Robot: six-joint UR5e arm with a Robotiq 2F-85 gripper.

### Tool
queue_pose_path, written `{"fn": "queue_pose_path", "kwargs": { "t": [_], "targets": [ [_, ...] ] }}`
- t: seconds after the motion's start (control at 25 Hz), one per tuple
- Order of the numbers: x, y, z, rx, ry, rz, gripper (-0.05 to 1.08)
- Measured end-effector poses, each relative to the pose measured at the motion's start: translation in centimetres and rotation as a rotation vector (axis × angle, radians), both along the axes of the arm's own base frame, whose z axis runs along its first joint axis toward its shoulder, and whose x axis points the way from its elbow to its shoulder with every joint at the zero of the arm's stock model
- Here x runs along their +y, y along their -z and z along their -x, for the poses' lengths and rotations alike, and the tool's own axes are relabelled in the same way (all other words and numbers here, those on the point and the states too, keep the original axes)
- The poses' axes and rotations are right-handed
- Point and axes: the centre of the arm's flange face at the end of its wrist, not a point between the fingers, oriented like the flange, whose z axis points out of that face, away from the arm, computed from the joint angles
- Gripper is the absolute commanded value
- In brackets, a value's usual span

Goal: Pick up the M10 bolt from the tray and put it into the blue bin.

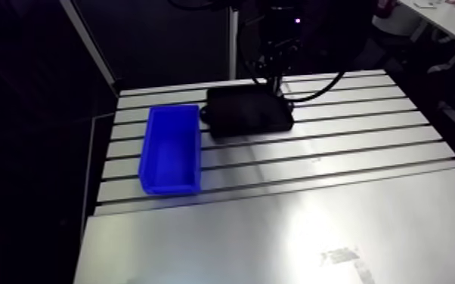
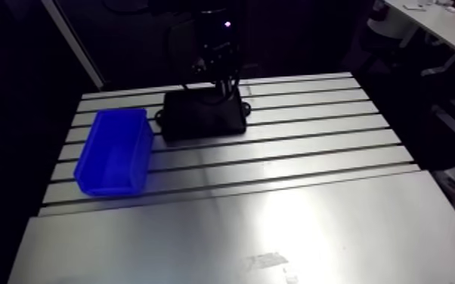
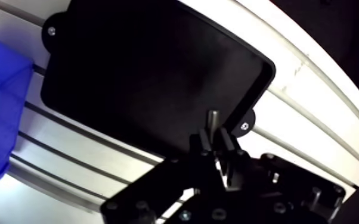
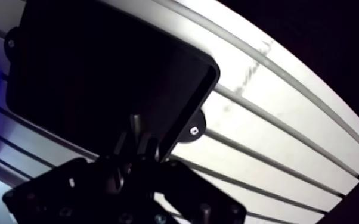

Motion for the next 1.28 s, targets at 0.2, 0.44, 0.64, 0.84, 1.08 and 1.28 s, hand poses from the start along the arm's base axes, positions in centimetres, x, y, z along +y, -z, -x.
{"fn": "queue_pose_path", "kwargs": {
  "t": [0.2,0.44,0.64,0.84,1.08,1.28],
  "targets": [
    [-0.7,-2.7,-0.7,0.003,-0.030,0.003,1.04],
    [-2.0,-6.8,-1.8,0.043,-0.102,0.002,1.04],
    [-3.1,-10.1,-2.8,0.086,-0.206,-0.001,1.04],
    [-4.4,-12.1,-4.0,0.084,-0.395,0.026,1.04],
    [-5.9,-13.5,-5.8,0.046,-0.635,0.128,1.04],
    [-7.8,-14.0,-7.4,0.018,-0.757,0.182,1.04]
  ]
}}
